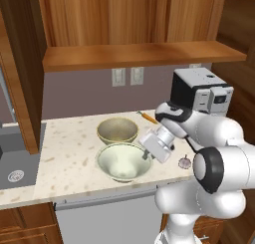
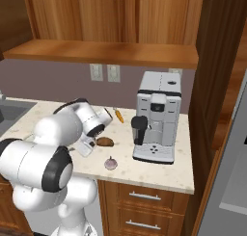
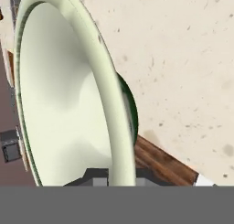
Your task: Pick both bowls and place them on the counter. Then place the potato in one bowl and place the garlic in the other bowl.
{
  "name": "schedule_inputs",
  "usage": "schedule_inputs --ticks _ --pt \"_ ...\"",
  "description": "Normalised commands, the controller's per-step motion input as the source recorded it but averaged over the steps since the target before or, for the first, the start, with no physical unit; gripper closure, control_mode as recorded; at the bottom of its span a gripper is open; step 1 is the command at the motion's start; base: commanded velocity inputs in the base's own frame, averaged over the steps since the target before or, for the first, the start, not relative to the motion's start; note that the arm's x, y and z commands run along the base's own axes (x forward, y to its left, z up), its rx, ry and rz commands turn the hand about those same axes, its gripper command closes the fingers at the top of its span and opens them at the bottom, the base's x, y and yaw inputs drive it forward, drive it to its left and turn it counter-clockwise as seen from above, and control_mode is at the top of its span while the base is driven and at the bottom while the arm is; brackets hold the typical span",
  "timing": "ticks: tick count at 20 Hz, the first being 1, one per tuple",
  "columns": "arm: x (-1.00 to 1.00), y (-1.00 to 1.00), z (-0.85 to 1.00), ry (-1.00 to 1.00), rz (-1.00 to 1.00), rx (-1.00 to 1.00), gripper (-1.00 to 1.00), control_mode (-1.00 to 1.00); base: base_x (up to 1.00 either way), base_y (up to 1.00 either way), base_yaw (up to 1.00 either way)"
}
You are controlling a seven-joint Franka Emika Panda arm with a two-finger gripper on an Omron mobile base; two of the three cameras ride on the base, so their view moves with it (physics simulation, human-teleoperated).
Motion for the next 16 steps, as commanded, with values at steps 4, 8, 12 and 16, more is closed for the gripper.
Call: schedule_inputs --ticks 4,8,12,16 --pt "0.12 -0.01 -0.15 0.0 -0.01 -0.13 1.0 -1.0 0.0 0.0 0.0" --pt "0.15 0.0 -0.27 0.0 -0.04 -0.13 1.0 -1.0 0.0 0.0 0.0" --pt "0.16 0.0 -0.29 -0.02 -0.05 -0.09 1.0 -1.0 0.0 0.0 0.0" --pt "0.24 0.0 -0.25 -0.05 -0.07 -0.05 1.0 -1.0 0.0 0.0 0.0"
